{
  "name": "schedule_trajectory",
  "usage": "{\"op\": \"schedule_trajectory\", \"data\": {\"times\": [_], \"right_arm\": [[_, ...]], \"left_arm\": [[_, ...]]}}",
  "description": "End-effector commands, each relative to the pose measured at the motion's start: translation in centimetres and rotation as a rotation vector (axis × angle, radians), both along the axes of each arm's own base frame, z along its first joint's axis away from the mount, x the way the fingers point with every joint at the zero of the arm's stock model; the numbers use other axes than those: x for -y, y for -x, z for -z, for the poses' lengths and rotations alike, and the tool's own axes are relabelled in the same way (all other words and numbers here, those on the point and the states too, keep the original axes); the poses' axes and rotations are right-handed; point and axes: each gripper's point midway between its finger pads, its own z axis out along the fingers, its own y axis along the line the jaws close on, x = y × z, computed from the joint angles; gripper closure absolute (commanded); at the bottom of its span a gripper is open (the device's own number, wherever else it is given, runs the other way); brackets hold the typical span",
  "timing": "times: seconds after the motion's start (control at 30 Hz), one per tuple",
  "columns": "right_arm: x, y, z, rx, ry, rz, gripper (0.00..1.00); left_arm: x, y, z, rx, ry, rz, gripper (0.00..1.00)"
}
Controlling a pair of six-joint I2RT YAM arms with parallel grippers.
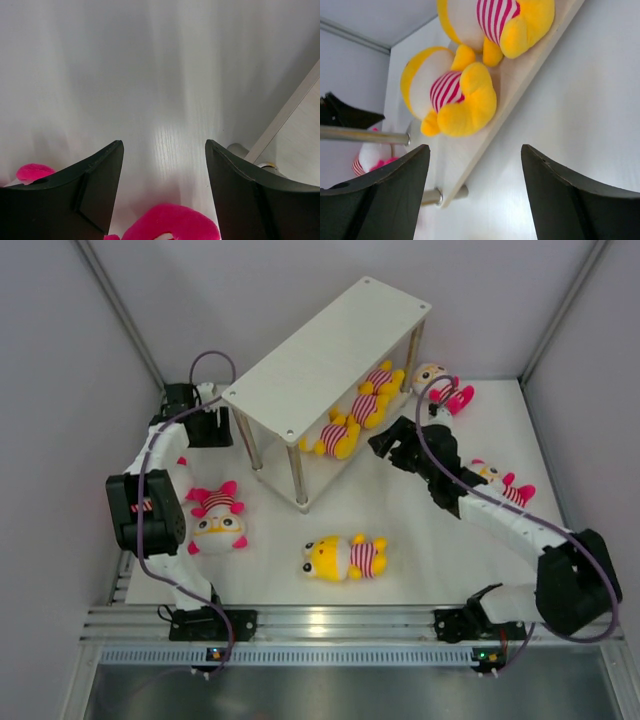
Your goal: Place and organize the stuffed toys onto the shelf
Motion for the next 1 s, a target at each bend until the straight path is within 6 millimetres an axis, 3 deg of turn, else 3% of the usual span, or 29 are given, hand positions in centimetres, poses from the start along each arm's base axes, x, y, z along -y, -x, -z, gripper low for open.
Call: {"op": "schedule_trajectory", "data": {"times": [0.0,0.07,0.13,0.23,0.33,0.4,0.53,0.7,0.97], "right_arm": [[2.0,5.2,1.3,-0.115,0.156,-0.107,0.26],[2.3,9.1,3.3,-0.234,0.197,-0.215,0.26],[2.2,11.9,3.4,-0.266,0.186,-0.299,0.26],[2.3,17.2,6.2,-0.380,0.147,-0.420,0.26],[1.6,19.8,6.8,-0.416,0.052,-0.480,0.26],[1.4,20.4,6.9,-0.425,0.012,-0.481,0.26],[1.3,21.8,9.3,-0.496,-0.019,-0.491,0.25],[-0.5,21.1,9.4,-0.487,-0.163,-0.493,0.26],[-1.6,21.0,11.7,-0.529,-0.147,-0.490,0.29]], "left_arm": [[0.0,1.0,-1.7,0.035,-0.027,0.038,0.28],[0.1,1.8,-1.1,0.017,-0.031,0.045,0.28],[0.1,2.5,-0.6,0.004,-0.036,0.056,0.28],[0.3,3.7,0.2,-0.018,-0.038,0.068,0.28],[0.5,4.7,0.6,-0.033,-0.037,0.082,0.28],[0.9,5.4,0.5,-0.042,-0.025,0.098,0.28],[1.6,6.8,0.4,-0.052,0.000,0.127,0.28],[1.7,7.9,0.2,-0.043,-0.011,0.139,0.28],[1.1,8.2,0.3,-0.043,-0.052,0.144,0.27]]}}
